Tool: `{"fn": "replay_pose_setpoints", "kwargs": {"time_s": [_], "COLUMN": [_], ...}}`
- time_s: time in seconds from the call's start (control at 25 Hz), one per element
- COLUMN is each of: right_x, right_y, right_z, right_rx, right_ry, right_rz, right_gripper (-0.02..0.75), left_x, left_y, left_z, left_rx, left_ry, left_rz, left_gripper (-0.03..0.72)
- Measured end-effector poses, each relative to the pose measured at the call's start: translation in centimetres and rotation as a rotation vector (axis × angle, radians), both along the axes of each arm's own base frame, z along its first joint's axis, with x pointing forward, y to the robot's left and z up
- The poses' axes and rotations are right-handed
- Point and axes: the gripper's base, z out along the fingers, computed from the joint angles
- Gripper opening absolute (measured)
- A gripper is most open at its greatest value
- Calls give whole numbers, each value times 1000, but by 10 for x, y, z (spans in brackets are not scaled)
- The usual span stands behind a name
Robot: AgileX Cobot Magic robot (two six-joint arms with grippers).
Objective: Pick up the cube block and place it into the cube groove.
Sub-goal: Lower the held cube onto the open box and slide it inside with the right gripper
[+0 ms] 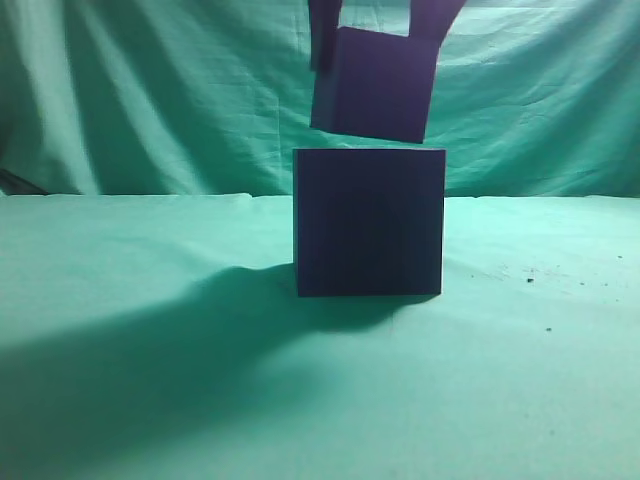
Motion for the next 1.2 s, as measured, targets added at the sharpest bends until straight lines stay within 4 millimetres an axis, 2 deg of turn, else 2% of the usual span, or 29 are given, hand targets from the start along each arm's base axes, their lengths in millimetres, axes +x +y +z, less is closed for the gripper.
{"fn": "replay_pose_setpoints", "kwargs": {"time_s": [0.64,1.04,1.2], "right_x": [7,7,0], "right_y": [5,6,13], "right_z": [-9,-9,-9], "right_rx": [-4,-1,-30], "right_ry": [13,17,-1], "right_rz": [-45,-60,-24], "right_gripper": [419,419,419], "left_x": [0,0,0], "left_y": [0,0,0], "left_z": [0,0,0], "left_rx": [0,0,0], "left_ry": [0,0,0], "left_rz": [0,0,0], "left_gripper": [0,0,0]}}
